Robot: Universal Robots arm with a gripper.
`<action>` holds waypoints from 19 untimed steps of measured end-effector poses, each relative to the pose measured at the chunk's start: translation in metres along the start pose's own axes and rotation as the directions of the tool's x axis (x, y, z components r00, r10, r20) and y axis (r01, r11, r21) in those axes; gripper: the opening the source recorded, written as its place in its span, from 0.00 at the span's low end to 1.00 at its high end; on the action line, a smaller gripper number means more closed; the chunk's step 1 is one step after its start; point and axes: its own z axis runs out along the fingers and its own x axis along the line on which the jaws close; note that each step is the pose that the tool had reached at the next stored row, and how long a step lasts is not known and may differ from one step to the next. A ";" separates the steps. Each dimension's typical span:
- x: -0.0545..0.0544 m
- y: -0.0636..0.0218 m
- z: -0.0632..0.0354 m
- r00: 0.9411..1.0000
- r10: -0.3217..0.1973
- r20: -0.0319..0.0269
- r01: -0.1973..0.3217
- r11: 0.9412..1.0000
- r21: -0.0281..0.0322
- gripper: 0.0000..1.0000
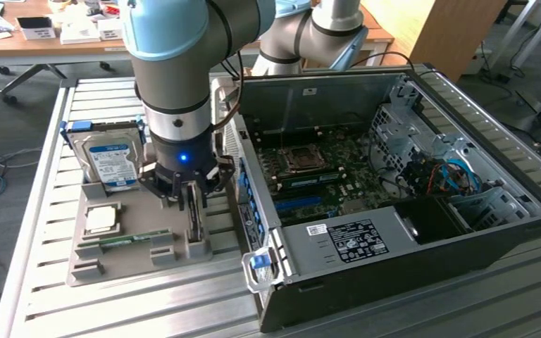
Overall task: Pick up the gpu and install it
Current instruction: 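Pick up the gpu and move the gpu toward the slot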
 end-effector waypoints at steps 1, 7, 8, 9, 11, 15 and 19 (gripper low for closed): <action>0.000 0.0000 0.0000 1.000 0.000 0.000 0.000 1.000 0.000 0.43; 0.000 0.0000 0.0013 1.000 0.000 0.000 0.000 1.000 0.000 0.43; 0.000 0.0000 0.0017 1.000 0.000 0.000 0.000 1.000 0.000 0.43; 0.000 0.0000 0.0018 1.000 0.000 0.000 0.000 1.000 0.000 0.43; 0.000 -0.0001 0.0018 1.000 0.000 0.000 0.000 1.000 0.000 0.43; -0.001 0.0000 0.0020 1.000 0.000 0.000 0.000 1.000 0.000 0.43; -0.001 0.0000 0.0019 1.000 0.000 0.000 0.000 1.000 0.000 0.43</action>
